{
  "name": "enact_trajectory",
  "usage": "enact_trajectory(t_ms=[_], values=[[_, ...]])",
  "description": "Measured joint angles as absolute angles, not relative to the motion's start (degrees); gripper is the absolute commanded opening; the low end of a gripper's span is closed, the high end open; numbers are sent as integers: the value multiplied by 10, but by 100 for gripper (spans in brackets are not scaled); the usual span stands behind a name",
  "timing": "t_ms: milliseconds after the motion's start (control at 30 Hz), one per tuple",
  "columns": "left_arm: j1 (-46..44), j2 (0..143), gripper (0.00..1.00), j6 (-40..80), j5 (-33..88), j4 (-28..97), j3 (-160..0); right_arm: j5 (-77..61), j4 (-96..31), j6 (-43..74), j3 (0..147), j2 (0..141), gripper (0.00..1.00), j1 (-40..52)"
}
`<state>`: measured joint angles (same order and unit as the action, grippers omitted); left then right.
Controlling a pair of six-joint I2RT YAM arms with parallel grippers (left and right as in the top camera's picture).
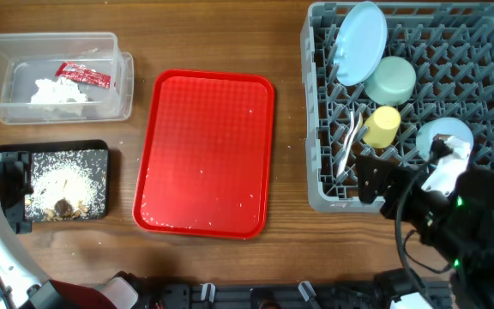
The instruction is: Sort waste into correct bins and load items into the dishwasher rack
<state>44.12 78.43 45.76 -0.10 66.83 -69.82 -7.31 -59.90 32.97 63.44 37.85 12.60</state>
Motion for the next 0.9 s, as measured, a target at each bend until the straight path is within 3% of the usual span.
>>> enact_trajectory(t_ms=[233,500,900], values=[[441,784,100,458,-1,668,-698,-34,-482,330,513,284,100,128],[441,784,100,458,-1,668,-698,-88,-165,286,230,173,100,114],[441,784,100,458,-1,668,-698,-121,19,227,62,61,100,37]])
